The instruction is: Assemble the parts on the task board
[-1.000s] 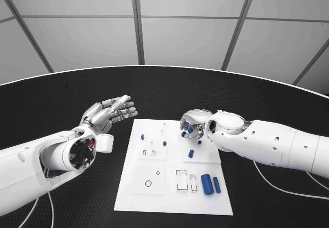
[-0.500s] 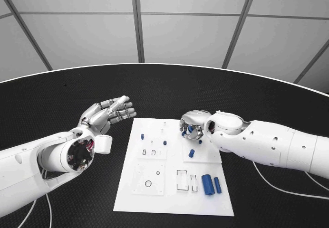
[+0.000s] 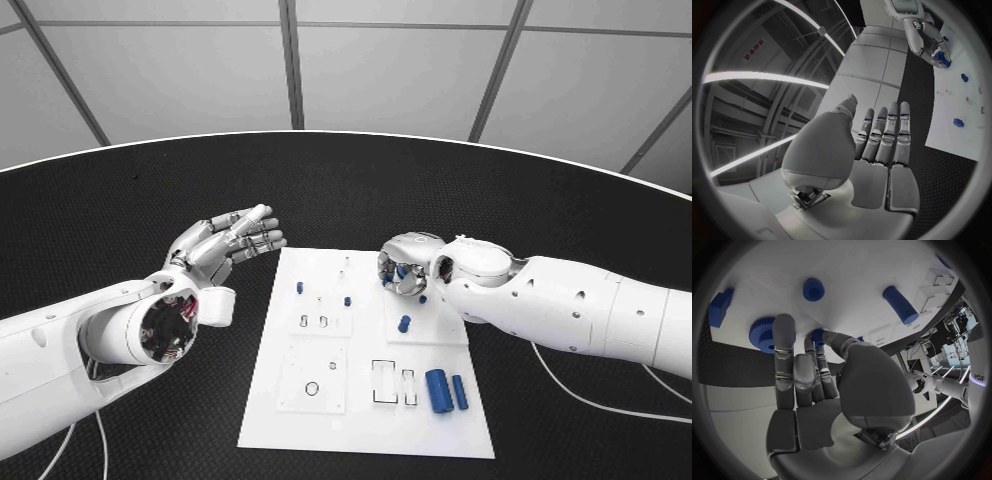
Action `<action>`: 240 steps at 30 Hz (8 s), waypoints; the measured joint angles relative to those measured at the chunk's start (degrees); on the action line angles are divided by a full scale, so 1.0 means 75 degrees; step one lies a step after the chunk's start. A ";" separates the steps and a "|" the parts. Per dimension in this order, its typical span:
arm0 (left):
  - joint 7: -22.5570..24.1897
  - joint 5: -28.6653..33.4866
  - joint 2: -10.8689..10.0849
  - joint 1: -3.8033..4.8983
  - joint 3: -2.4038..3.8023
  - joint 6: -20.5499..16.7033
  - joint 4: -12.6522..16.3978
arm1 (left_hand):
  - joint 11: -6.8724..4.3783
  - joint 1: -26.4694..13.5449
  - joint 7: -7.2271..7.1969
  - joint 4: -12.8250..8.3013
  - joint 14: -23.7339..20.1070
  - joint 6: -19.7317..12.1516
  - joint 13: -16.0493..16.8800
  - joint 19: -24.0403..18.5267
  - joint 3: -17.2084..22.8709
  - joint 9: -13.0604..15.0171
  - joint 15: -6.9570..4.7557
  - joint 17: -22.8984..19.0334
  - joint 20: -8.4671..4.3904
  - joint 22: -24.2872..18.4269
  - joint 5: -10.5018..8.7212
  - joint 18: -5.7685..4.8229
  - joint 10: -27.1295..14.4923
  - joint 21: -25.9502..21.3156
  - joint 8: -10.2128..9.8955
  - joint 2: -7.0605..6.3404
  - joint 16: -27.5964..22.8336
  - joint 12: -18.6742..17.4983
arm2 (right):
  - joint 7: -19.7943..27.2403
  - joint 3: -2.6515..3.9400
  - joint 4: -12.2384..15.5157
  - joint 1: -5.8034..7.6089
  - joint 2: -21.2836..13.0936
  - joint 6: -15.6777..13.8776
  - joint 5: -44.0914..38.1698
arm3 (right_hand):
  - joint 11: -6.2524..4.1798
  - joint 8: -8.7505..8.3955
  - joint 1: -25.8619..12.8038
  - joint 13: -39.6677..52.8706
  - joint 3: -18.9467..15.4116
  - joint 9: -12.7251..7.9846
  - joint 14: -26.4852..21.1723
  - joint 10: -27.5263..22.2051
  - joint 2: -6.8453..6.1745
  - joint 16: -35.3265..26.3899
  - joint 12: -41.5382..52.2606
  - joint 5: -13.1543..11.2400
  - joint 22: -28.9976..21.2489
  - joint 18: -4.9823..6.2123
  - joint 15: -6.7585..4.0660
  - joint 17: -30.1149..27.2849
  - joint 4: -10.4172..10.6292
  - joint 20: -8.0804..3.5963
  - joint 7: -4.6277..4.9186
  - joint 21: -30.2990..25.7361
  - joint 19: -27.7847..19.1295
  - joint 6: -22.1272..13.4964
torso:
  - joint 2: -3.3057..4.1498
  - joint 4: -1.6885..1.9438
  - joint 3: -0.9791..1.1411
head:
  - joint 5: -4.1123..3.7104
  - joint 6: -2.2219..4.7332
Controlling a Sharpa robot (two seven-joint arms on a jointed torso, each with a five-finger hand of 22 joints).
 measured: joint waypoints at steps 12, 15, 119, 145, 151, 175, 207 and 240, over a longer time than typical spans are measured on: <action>-0.0011 0.0000 0.0037 0.0000 0.0000 0.0012 -0.0088 | 0.0000 0.0000 0.0000 0.0000 0.0000 0.0000 0.0000 0.0000 0.0000 0.0000 0.0000 0.0000 0.0000 0.0000 0.0000 0.0000 0.0000 0.0000 0.0000 0.0000 0.0000 0.0000 | -0.0084 0.0009 0.0326 0.0018 -0.0073 -0.0703 -0.0121 | 0.0047 0.0089 0.0138 0.0111 0.0060 0.0206 0.0013 0.0050 0.0135 0.0080 0.0029 0.0021 0.0028 0.0000 -0.0035 0.0044 -0.0169 -0.0056 -0.0060 0.0000 0.0001 0.0061 | 0.0052 0.0035 -0.0007 | -0.0079 0.0113; -0.0012 0.0000 0.0048 0.0000 0.0000 0.0017 -0.0106 | 0.0000 0.0000 0.0000 0.0000 0.0000 0.0000 0.0000 0.0000 0.0000 0.0000 0.0000 0.0000 0.0000 0.0000 0.0000 -0.0001 0.0000 0.0000 0.0000 0.0000 0.0000 0.0000 | -0.0149 0.0013 0.0324 0.0100 -0.0032 -0.0886 -0.0221 | 0.0052 0.0089 0.0139 0.0114 0.0060 0.0226 0.0013 0.0055 0.0135 0.0103 0.0028 0.0040 0.0028 0.0000 -0.0035 0.0058 -0.0170 -0.0056 -0.0061 0.0000 0.0001 0.0061 | 0.0060 0.0042 -0.0012 | -0.0083 0.0146; -0.0093 -0.0001 0.0194 0.0088 -0.0001 0.0194 -0.0375 | 0.0000 -0.0025 0.0000 0.0022 0.0000 0.0000 -0.0003 0.0000 0.0022 -0.0011 0.0000 -0.0001 0.0000 -0.0001 0.0000 -0.0001 0.0000 -0.0007 0.0000 -0.0026 -0.0036 -0.0071 | -0.0161 0.0102 0.1008 0.0383 -0.1053 -0.1656 0.1073 | 0.0127 -0.0500 -0.0885 0.0151 -0.0282 0.0342 -0.0036 0.0077 -0.0806 -0.0053 0.0380 -0.0313 0.0066 -0.0001 0.0097 -0.0389 0.0301 0.0003 0.0285 -0.0219 -0.0001 -0.0774 | 0.0169 0.0171 0.0018 | -0.0300 0.0409; -0.0118 -0.0001 0.0194 0.0085 -0.0002 0.0248 -0.0407 | 0.0000 -0.0025 0.0000 0.0022 0.0000 0.0000 -0.0002 0.0000 0.0022 -0.0010 0.0000 -0.0001 0.0000 -0.0001 0.0000 -0.0001 0.0000 -0.0007 0.0000 -0.0025 -0.0036 -0.0070 | -0.0503 0.0099 0.0640 0.0382 -0.1480 -0.0726 0.1728 | -0.0053 0.0253 0.0504 0.8490 -0.3532 0.0588 0.0000 0.0926 -0.0266 0.2292 0.8585 0.0174 -0.0363 -0.0001 -0.0078 0.1346 0.1908 -0.0110 0.0182 -0.0192 0.0000 -0.1826 | 0.0159 0.0153 0.0037 | -0.0404 0.0392; -0.0117 -0.0001 0.0183 0.0086 -0.0002 0.0244 -0.0401 | 0.0000 -0.0025 0.0000 0.0022 0.0000 0.0000 -0.0002 0.0000 0.0022 -0.0010 0.0000 -0.0001 0.0000 -0.0001 0.0000 -0.0001 0.0000 -0.0007 0.0000 -0.0025 -0.0036 -0.0070 | -0.0509 0.0095 0.0542 0.0381 -0.1391 -0.0580 0.1812 | -0.0027 0.0285 0.0524 0.8751 -0.3557 0.0587 0.0000 0.1064 -0.0246 0.2389 0.8952 0.0201 -0.0412 -0.0001 -0.0078 0.1346 0.1933 -0.0110 0.0169 -0.0170 0.0000 -0.1866 | 0.0158 0.0146 0.0037 | -0.0389 0.0366; -0.0118 -0.0001 0.0136 0.0086 -0.0002 0.0229 -0.0367 | 0.0000 -0.0025 0.0000 0.0022 0.0000 0.0000 -0.0001 0.0000 0.0022 -0.0010 0.0000 -0.0001 0.0000 -0.0001 0.0000 -0.0001 0.0000 -0.0008 0.0000 -0.0025 -0.0037 -0.0070 | -0.0468 0.0033 0.0152 0.0377 -0.1100 -0.0164 0.1865 | -0.0027 0.0401 0.0570 0.8751 -0.3578 0.0585 0.0000 0.1448 -0.0200 0.2635 0.9697 0.0402 -0.0494 0.0000 -0.0077 0.1344 0.1911 -0.0109 0.0201 -0.0066 -0.0001 -0.1897 | 0.0151 0.0156 0.0048 | -0.0360 0.0242; -0.0124 -0.0001 0.0109 0.0087 -0.0001 0.0198 -0.0366 | 0.0000 -0.0025 0.0000 0.0000 0.0000 0.0000 -0.0001 0.0000 0.0044 -0.0009 0.0000 -0.0001 0.0000 -0.0012 0.0000 -0.0002 0.0000 -0.0008 -0.0029 -0.0025 -0.0067 -0.0103 | -0.0450 0.0018 0.0027 0.0375 -0.1025 0.0097 0.2072 | -0.0067 0.0562 0.0559 0.8748 -0.3289 0.0485 0.0000 0.1759 -0.0067 0.2737 1.0444 0.0722 -0.0677 -0.0001 -0.0076 0.1342 0.1919 -0.0109 0.0120 0.0063 -0.0001 -0.1538 | 0.0140 0.0148 0.0037 | -0.0327 0.0131; -0.0161 -0.0001 0.0073 0.0087 -0.0001 0.0215 -0.0359 | 0.0000 -0.0025 0.0000 0.0000 0.0000 0.0000 -0.0001 0.0000 0.0044 -0.0015 0.0000 0.0003 0.0000 -0.0018 0.0000 -0.0002 0.0000 -0.0008 -0.0029 -0.0025 -0.0066 -0.0103 | -0.0651 0.0006 0.0187 0.0374 -0.0985 -0.0241 0.1706 | -0.0151 0.0437 0.0509 0.8746 -0.2395 0.0305 0.0018 0.1784 -0.0014 0.2828 1.1187 0.0806 -0.0865 -0.0001 -0.0178 0.1347 0.1855 -0.0207 0.0022 0.0281 -0.0012 -0.0868 | 0.0141 0.0149 0.0045 | -0.0334 0.0093</action>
